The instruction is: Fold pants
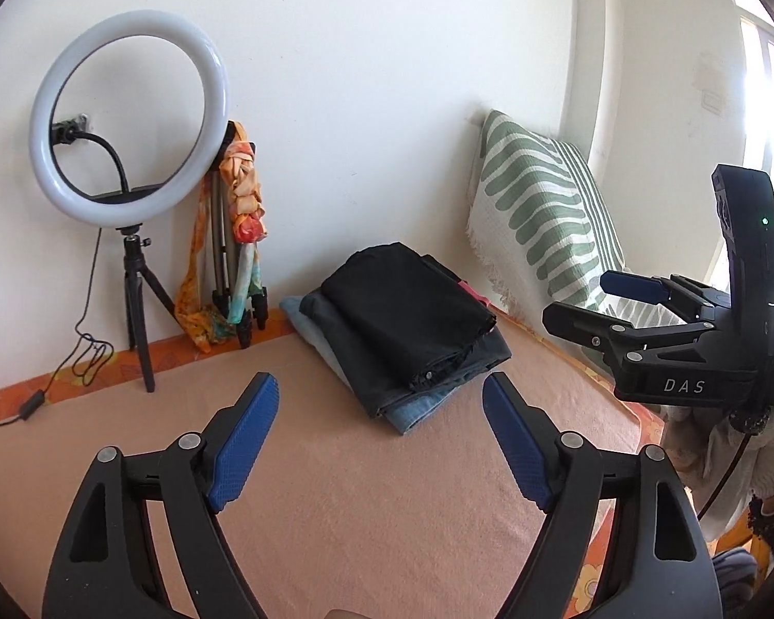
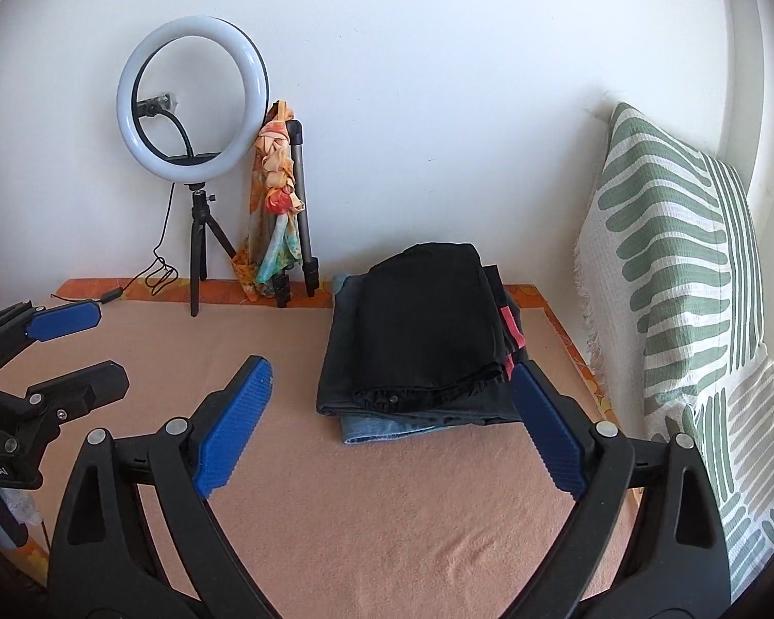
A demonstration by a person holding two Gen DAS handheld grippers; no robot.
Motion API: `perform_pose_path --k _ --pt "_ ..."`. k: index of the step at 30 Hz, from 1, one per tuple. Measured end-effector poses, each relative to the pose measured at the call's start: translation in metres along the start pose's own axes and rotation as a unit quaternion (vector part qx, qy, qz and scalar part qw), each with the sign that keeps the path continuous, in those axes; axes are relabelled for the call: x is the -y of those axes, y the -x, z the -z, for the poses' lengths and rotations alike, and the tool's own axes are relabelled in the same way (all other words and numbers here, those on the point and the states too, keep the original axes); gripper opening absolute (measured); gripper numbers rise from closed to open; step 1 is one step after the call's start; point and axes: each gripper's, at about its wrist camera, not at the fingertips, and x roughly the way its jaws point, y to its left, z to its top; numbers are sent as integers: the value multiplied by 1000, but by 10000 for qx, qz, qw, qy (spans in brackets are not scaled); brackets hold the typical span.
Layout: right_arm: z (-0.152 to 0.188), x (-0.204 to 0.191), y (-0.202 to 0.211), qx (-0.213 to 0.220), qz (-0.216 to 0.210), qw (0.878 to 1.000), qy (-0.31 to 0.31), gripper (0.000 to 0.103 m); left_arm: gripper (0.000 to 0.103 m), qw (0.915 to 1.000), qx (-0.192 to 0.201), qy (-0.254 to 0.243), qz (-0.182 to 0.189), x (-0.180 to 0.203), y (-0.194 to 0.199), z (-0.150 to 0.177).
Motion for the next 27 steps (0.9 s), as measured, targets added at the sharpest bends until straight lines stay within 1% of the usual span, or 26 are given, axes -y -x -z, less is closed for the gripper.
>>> perform_pose_path --k 1,5,7,10,14,18,21,24,27 --pt "4 -4 7 17 -20 10000 -13 99 81 10000 30 -25 -3 1 7 4" --pt "18 -20 31 102 -8 9999 80 99 82 9999 125 4 -52 3 32 18" --pt "26 -27 39 126 -10 9999 113 99 83 9999 117 21 -13 2 40 24" --pt "36 -36 49 153 -34 9998 92 99 83 9998 162 26 -85 2 53 36" --pt "48 -41 58 176 -75 9998 -29 102 83 9996 213 2 -166 0 66 52" --pt "57 -48 60 243 -43 9997 -77 103 85 9997 198 56 -149 -3 74 65" --pt "66 -53 56 239 -42 9996 -113 103 85 9995 205 132 -215 -6 76 72" --pt "74 -56 49 204 -22 9997 -139 103 85 9993 133 235 -255 -10 74 78" --pt "80 -57 44 202 -10 9996 -209 103 85 9994 69 178 -301 -11 70 82"
